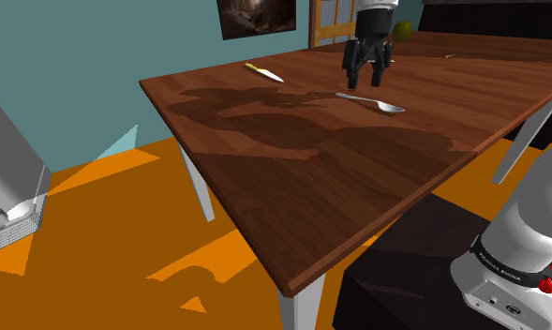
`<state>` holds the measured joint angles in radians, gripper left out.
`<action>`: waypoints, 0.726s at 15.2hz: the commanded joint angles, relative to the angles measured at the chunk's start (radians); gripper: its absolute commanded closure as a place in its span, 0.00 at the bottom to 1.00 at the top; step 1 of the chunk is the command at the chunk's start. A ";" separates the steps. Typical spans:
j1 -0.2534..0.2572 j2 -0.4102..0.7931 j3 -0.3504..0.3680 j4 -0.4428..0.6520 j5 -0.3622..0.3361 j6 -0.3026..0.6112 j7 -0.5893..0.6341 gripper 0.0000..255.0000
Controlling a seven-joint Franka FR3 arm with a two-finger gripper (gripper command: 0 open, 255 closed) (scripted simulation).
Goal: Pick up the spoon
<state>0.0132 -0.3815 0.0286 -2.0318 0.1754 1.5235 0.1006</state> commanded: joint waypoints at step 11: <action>0.000 -0.006 0.002 -0.064 0.001 0.058 -0.008 1.00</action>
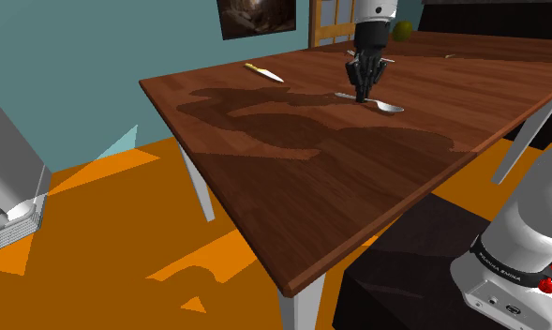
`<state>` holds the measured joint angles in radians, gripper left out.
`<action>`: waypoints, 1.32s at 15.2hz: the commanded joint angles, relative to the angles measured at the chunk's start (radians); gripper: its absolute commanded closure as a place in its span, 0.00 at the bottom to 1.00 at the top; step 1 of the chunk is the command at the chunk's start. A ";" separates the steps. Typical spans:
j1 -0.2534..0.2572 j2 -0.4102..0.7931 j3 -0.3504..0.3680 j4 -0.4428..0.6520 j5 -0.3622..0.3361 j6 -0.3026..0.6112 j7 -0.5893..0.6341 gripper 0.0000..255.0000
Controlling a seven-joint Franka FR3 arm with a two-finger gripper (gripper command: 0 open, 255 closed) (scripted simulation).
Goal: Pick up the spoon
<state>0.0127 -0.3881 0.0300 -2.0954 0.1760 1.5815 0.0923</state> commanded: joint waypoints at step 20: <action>0.001 0.041 -0.007 0.241 -0.001 -0.200 0.029 1.00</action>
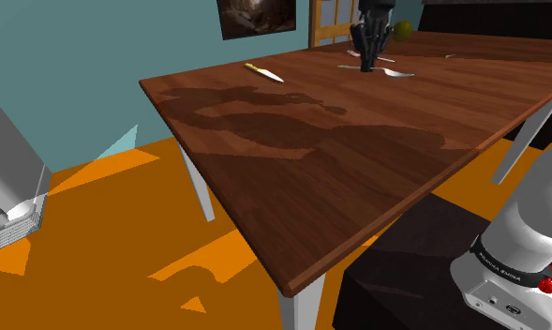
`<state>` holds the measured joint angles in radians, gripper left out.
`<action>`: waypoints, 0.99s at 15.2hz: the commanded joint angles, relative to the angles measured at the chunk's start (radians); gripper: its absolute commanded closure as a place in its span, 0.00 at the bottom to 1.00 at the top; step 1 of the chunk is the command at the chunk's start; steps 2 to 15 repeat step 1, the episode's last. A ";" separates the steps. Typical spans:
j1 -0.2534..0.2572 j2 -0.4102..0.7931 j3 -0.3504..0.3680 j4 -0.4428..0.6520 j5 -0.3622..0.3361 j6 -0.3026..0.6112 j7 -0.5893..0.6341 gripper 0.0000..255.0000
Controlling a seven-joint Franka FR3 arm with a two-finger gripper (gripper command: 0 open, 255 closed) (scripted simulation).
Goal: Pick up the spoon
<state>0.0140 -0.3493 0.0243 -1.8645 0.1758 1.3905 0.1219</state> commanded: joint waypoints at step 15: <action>-0.001 0.003 -0.001 0.010 -0.001 -0.009 0.000 1.00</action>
